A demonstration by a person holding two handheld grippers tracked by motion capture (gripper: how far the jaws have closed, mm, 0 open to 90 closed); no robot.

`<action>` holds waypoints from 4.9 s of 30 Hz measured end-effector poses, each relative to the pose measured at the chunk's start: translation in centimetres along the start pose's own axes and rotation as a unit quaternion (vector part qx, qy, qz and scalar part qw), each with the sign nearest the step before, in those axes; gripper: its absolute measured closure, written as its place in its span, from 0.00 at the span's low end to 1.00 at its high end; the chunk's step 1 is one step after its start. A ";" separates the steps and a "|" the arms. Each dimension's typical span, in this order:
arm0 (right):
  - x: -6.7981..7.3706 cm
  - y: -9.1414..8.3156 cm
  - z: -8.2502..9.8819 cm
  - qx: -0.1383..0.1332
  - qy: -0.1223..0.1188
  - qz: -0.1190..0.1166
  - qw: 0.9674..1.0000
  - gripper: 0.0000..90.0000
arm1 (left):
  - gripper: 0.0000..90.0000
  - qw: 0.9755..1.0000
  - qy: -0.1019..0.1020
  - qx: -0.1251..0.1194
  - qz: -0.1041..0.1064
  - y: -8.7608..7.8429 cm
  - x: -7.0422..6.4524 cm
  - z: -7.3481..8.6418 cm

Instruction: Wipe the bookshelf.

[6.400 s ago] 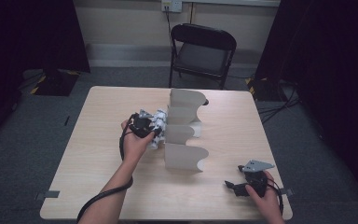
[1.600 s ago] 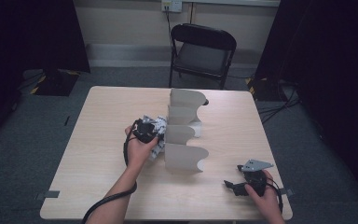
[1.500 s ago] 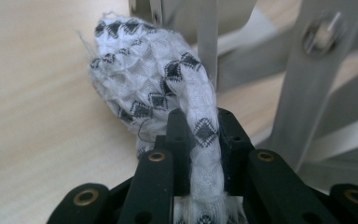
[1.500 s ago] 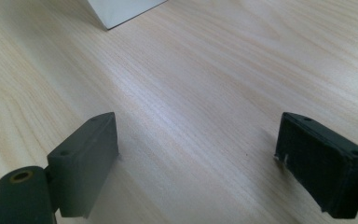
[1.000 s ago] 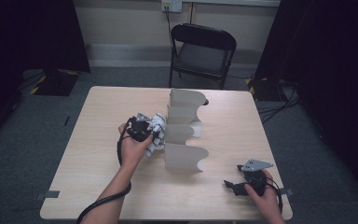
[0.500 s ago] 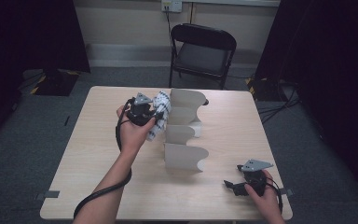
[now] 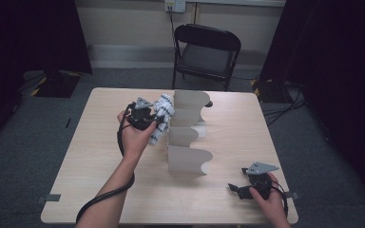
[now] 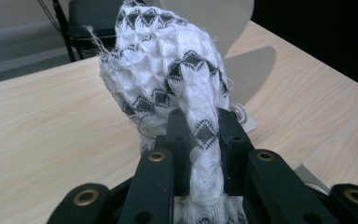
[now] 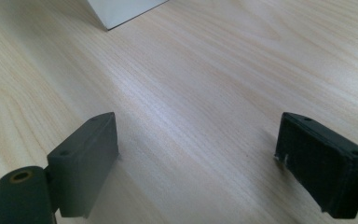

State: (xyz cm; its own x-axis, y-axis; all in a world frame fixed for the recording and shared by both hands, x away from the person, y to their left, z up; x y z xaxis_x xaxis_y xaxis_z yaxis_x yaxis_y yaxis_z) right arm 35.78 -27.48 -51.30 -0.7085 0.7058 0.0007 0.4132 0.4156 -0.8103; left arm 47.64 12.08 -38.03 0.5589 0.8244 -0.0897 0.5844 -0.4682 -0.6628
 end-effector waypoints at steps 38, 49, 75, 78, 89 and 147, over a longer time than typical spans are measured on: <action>0.0 0.0 0.0 0.000 -0.002 -0.002 1.000 0.14 | 0.87 0.995 -0.030 0.088 0.047 5.3 -1.0 7.3; 0.0 0.0 0.0 0.000 -0.002 -0.002 1.000 0.14 | 0.86 0.999 -0.009 0.011 0.032 -0.1 -0.9 1.6; 0.0 0.0 0.0 0.000 -0.002 -0.002 1.000 0.14 | 0.87 0.992 -0.025 0.117 0.047 6.5 -1.5 9.5; 0.0 0.0 0.0 0.000 -0.002 -0.002 1.000 0.14 | 0.87 0.992 -0.039 0.108 0.056 6.6 -1.5 10.1; 0.0 0.0 -0.1 0.001 -0.001 -0.001 1.000 0.14 | 0.87 0.996 -0.036 0.067 0.039 1.8 -0.4 5.6; 0.0 0.0 -0.1 0.000 0.001 -0.001 1.000 0.13 | 0.87 0.996 -0.017 0.074 0.044 3.7 -2.2 6.5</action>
State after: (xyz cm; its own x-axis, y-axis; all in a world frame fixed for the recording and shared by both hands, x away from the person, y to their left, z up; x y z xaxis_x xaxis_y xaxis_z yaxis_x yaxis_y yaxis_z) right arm 35.81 -27.38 -51.30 -0.7083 0.7059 0.0038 0.4111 0.4169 -0.8107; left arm 44.77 10.60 -45.17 0.5824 0.7938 -0.1749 0.4394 -0.4885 -0.7539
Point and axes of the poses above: each handheld gripper's, and its own axes: y roughly forward along the jaws, z roughly out of its underside, x roughly to its left, the point moved 2 cm from there along y, roughly forward along the jaws, and after that the axes turned 11 degrees about x, right-handed, at the moved point
